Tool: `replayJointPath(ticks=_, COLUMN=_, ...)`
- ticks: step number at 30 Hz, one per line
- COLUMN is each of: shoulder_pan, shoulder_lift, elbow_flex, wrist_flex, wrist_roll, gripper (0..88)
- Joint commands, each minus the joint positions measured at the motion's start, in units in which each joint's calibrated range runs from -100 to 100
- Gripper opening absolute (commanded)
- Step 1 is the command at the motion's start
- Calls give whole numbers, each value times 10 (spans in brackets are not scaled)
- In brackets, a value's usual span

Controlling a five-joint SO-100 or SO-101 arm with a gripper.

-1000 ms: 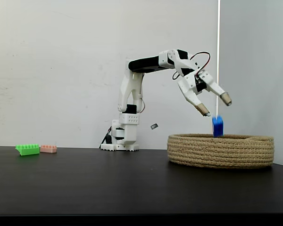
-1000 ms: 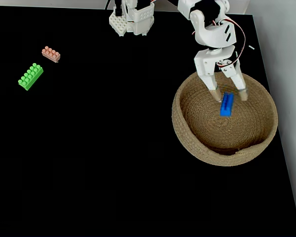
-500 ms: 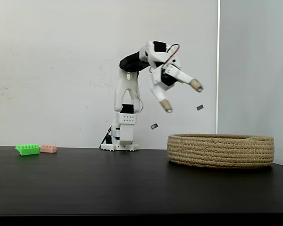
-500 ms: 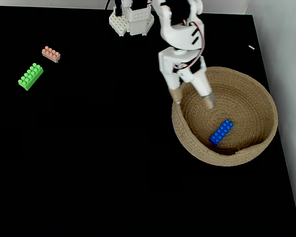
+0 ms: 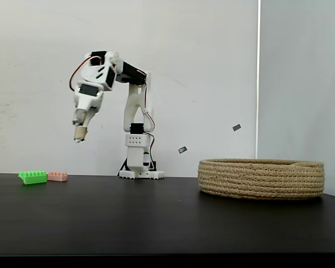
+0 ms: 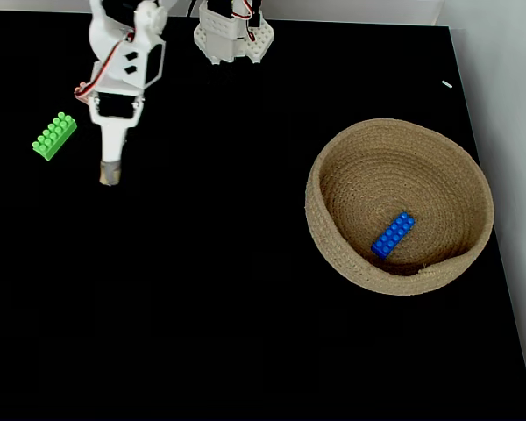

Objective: Place the lego blocks in the tray

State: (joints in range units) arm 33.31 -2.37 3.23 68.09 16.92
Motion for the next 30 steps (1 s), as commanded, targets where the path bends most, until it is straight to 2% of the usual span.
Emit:
replayJointPath(ticks=1, shoulder_pan=75, shoulder_lift=2, elbow_flex=-23, wrist_flex=23, wrist_roll=1, gripper=330)
replayJointPath(ticks=11, shoulder_pan=164, shoulder_lift=7, elbow_flex=25, wrist_flex=63, wrist_roll=-3, gripper=334)
replayJointPath(ticks=30, shoulder_pan=213, shoulder_lift=-67, elbow_flex=183, wrist_flex=49, wrist_roll=16, gripper=293)
